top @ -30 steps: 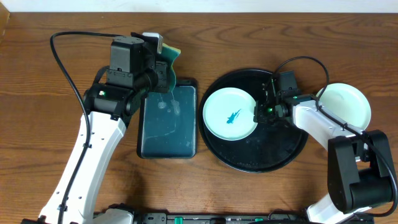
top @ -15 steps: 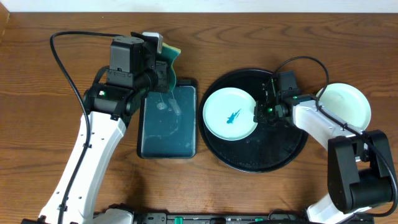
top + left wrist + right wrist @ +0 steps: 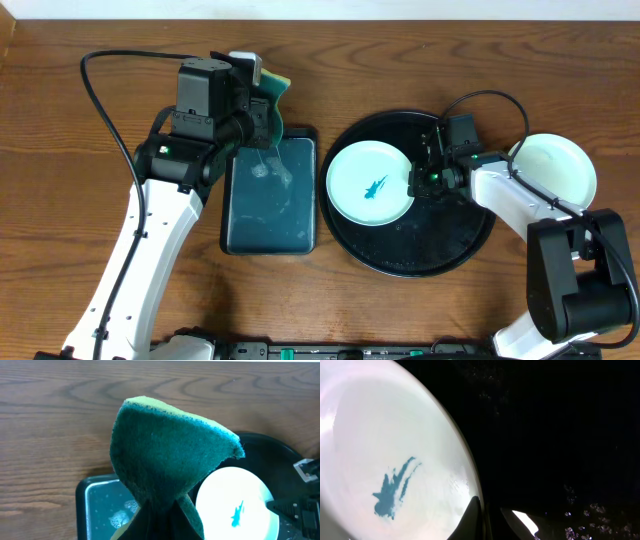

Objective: Clean dirty plates on tray and stack at the side
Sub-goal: 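Lift the sponge out of the water tray with the left gripper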

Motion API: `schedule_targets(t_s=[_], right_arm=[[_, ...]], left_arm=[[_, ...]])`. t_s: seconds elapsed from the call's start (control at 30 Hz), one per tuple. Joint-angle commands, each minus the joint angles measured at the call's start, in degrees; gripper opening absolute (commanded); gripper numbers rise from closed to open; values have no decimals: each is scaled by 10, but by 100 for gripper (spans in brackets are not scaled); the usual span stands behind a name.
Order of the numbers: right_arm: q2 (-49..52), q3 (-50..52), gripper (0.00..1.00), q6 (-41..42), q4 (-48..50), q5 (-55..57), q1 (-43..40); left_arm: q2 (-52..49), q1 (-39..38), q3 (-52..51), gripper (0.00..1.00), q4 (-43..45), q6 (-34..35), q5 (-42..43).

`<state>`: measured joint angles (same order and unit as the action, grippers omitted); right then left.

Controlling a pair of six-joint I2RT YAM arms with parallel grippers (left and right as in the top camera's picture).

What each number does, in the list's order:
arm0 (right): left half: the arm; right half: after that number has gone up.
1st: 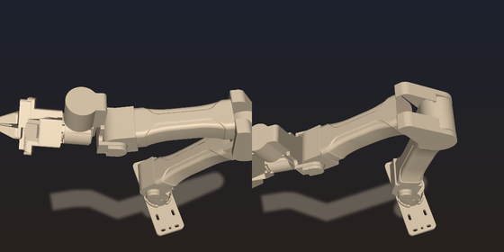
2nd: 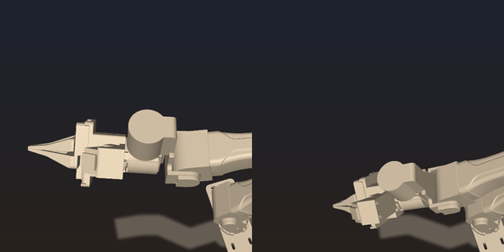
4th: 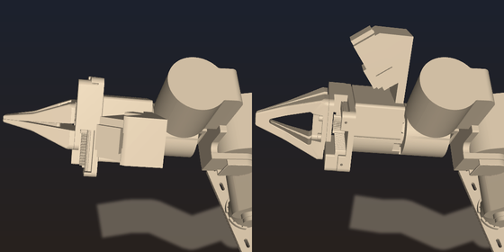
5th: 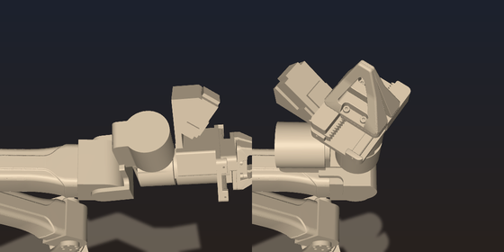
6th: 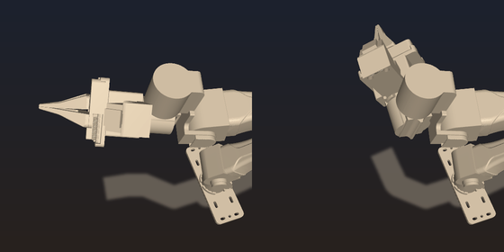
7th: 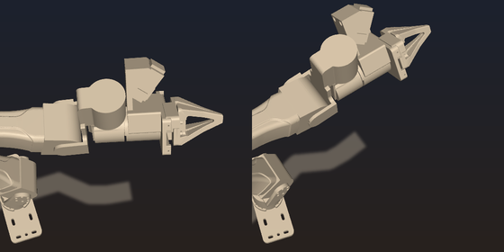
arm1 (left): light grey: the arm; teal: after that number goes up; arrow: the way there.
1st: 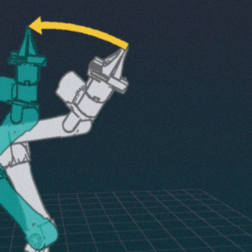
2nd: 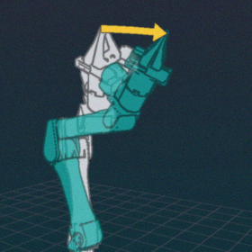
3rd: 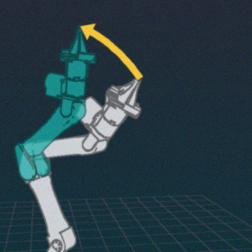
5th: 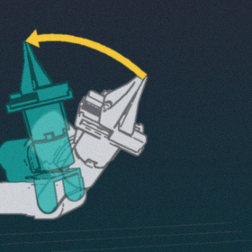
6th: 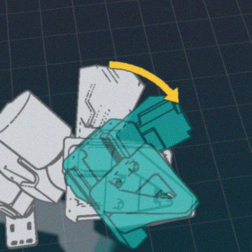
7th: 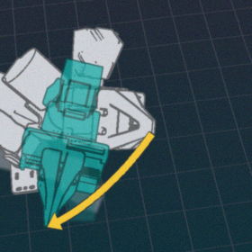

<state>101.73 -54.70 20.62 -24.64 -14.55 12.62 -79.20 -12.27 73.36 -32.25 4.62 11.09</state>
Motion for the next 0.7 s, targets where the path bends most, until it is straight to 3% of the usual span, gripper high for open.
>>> schedule_targets(t_s=[0.0,0.43,0.67], right_arm=[[6,2,1,-1,-3,13,5],[6,2,1,-1,-3,13,5],[6,2,1,-1,-3,13,5]], left_arm=[[7,1,4,8,7,-5,-24],[6,1,3,8,6,9,-31],[5,1,0,8,6,67,-33]])
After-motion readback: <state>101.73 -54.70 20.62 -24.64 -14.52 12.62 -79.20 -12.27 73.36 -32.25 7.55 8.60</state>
